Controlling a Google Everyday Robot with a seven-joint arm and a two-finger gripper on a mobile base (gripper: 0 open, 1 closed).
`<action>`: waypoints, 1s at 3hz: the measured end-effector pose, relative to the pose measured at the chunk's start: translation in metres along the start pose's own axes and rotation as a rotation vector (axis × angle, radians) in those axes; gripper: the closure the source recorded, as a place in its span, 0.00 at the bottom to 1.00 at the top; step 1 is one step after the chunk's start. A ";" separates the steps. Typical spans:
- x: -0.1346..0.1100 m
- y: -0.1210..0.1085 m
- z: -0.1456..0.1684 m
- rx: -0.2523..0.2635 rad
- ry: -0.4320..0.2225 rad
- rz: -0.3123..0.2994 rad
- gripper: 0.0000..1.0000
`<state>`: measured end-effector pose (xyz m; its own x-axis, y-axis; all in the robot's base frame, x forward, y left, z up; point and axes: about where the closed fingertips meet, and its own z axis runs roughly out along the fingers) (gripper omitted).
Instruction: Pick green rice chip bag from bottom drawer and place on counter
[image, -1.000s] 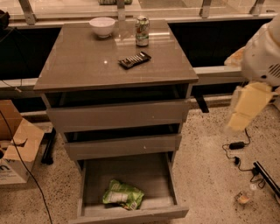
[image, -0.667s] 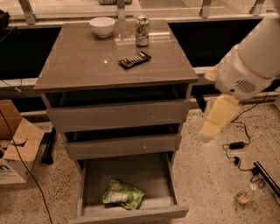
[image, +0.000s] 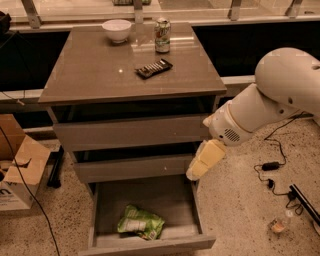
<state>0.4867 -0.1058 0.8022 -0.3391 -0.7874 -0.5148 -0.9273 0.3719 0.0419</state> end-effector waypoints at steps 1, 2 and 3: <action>0.000 0.000 0.000 0.000 0.000 0.000 0.00; -0.002 0.005 0.027 -0.036 -0.044 0.020 0.00; 0.012 0.013 0.080 -0.105 -0.139 0.096 0.00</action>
Offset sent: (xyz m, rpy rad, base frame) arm 0.0018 0.0428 -0.0591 0.1565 0.0611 -0.0063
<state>0.4832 -0.0707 0.7278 -0.4084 -0.6728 -0.6169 -0.9057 0.3829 0.1820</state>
